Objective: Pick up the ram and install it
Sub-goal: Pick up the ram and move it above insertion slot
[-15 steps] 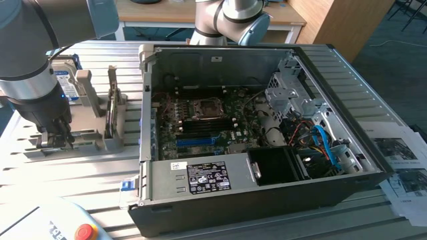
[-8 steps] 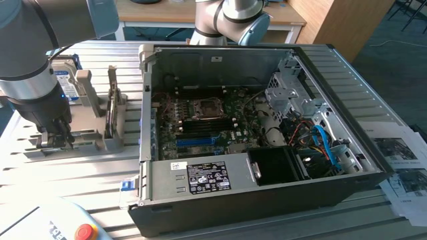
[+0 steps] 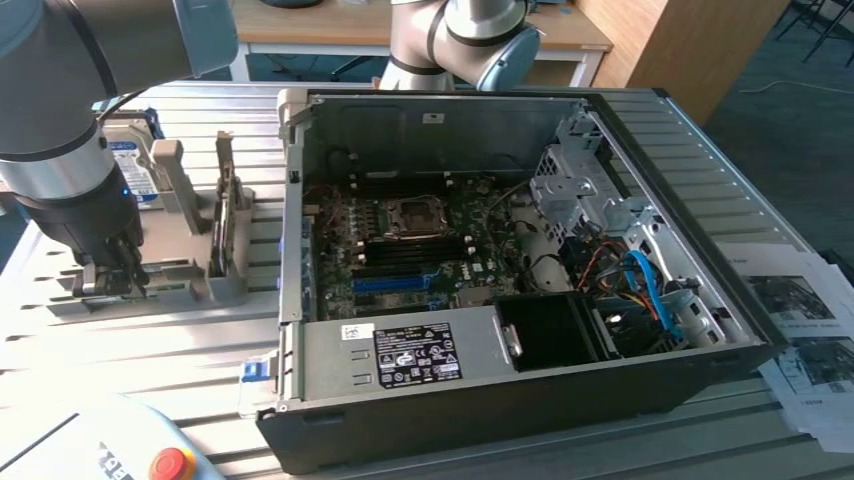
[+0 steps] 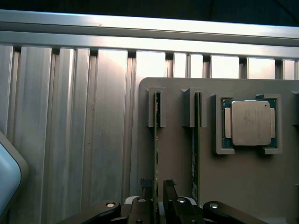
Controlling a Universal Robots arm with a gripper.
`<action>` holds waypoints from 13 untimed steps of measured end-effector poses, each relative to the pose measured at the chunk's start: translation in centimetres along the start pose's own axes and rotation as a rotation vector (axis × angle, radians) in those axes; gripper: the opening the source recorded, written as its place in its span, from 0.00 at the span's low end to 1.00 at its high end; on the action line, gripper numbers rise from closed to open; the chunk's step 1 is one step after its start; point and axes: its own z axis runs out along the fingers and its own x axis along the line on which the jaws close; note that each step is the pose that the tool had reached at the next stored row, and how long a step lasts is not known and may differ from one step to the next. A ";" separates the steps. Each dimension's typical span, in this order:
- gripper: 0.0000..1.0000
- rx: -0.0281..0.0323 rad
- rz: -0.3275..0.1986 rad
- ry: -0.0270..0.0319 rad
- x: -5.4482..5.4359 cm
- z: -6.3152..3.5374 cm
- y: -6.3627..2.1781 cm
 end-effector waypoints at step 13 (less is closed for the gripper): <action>0.24 0.0007 0.030 -0.0014 0.0 0.01 -0.01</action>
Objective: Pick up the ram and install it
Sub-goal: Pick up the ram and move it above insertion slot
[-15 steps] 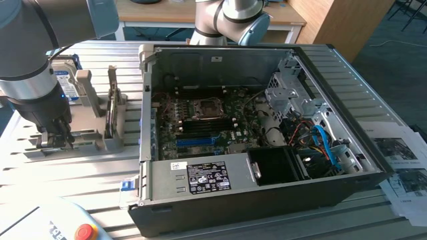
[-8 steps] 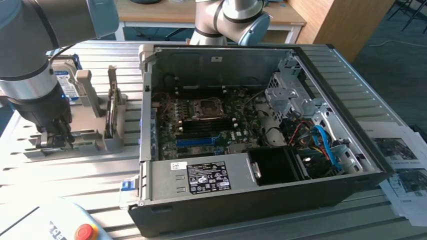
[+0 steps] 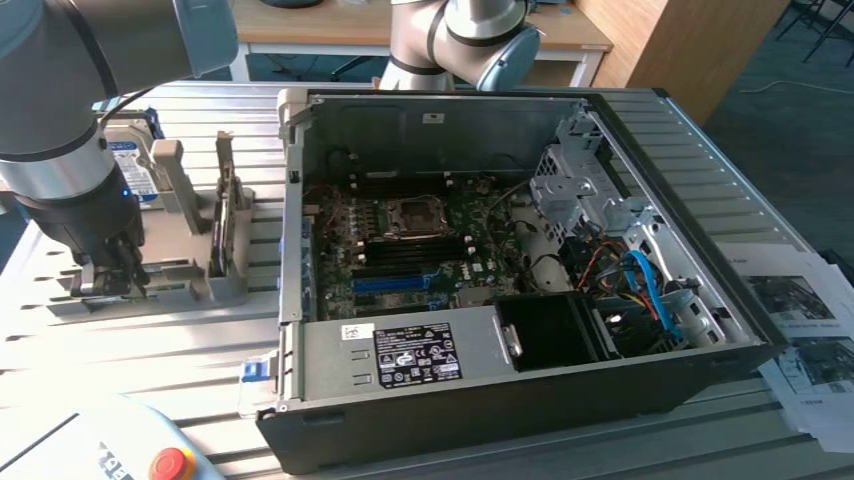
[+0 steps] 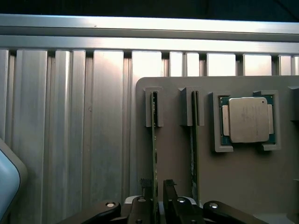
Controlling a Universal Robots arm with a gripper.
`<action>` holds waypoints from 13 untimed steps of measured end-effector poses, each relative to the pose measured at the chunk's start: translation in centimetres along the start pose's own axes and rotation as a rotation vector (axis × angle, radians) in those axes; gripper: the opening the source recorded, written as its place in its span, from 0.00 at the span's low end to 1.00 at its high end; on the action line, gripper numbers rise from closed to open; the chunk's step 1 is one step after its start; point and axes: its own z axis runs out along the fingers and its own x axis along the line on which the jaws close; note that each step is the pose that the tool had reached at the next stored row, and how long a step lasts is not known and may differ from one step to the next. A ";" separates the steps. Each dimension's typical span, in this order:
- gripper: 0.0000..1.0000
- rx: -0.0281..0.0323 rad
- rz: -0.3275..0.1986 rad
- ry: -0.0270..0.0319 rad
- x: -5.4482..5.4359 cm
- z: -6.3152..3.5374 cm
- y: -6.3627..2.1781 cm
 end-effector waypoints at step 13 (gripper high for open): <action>0.24 0.0000 0.000 0.0001 0.0 -0.01 -0.20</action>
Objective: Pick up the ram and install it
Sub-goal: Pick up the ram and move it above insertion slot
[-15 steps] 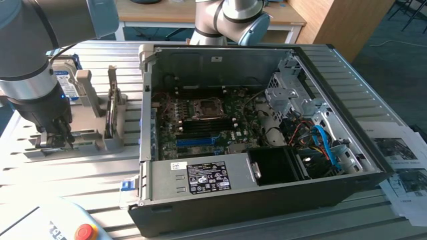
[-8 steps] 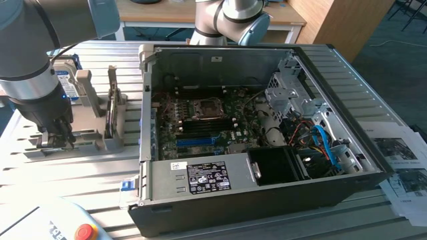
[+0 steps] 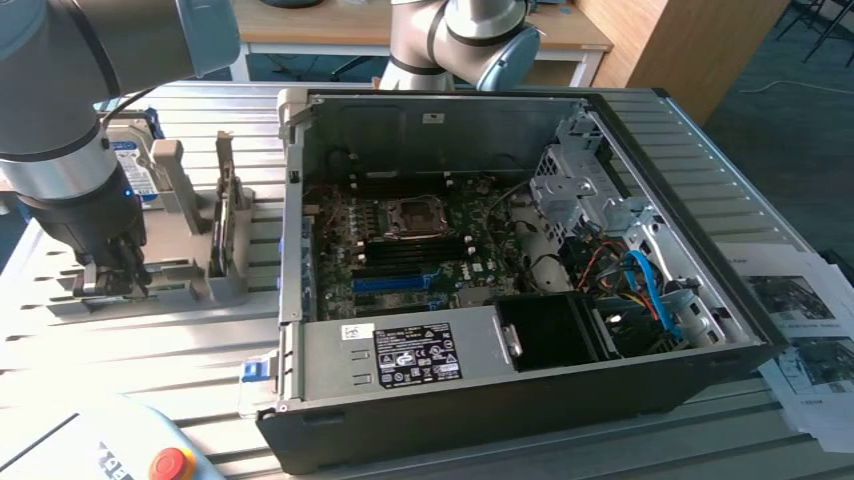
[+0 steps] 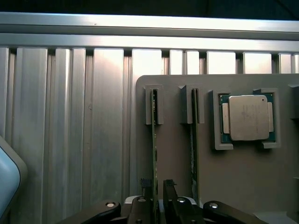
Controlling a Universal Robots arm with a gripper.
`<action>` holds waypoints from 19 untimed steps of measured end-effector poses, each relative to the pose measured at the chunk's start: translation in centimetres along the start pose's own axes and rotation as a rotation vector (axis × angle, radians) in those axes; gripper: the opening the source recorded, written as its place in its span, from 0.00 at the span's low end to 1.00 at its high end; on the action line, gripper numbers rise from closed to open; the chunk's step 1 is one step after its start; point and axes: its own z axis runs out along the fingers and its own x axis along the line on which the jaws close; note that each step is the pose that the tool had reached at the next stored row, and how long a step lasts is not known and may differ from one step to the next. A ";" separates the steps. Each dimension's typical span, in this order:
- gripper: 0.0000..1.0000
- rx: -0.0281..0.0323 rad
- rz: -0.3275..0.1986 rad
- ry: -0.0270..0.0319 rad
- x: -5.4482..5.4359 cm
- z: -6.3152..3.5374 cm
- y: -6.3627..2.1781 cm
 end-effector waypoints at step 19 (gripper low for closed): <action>0.12 0.0000 0.000 0.0009 -0.1 0.00 0.00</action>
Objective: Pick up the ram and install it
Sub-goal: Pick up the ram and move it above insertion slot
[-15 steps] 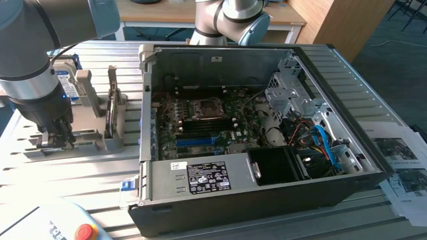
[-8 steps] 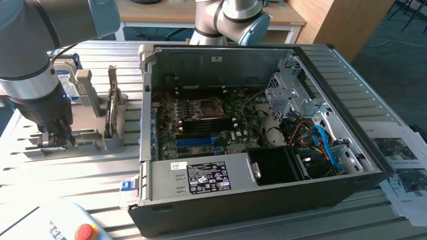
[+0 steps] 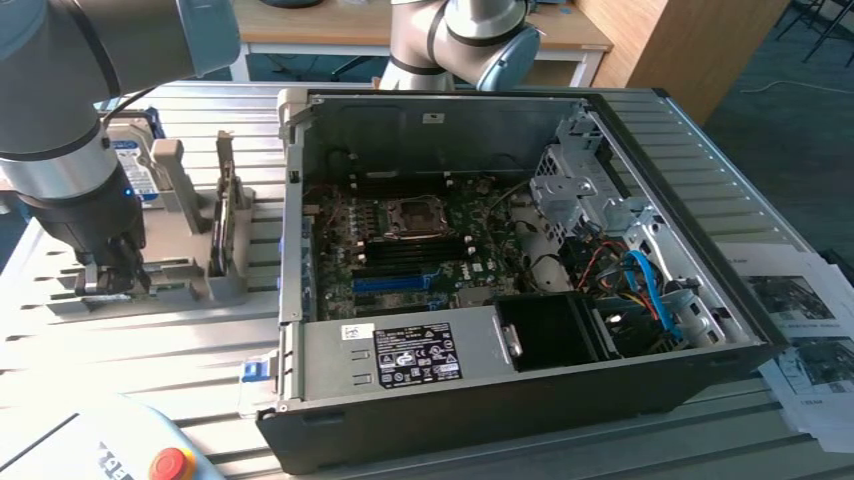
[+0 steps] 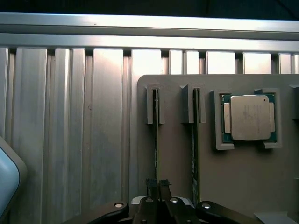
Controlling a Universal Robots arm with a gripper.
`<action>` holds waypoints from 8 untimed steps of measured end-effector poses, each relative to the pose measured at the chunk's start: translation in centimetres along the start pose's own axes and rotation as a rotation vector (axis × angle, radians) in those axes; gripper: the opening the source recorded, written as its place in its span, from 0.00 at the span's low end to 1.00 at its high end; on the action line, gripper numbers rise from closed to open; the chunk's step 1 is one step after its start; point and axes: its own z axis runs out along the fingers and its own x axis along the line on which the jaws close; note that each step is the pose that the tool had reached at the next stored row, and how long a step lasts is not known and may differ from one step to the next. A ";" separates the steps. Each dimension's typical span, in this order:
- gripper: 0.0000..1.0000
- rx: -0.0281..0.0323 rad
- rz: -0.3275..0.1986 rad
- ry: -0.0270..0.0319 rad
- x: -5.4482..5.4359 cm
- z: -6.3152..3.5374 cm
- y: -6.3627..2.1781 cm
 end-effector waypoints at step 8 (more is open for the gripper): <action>0.12 -0.0001 0.000 0.0001 0.0 -0.12 0.00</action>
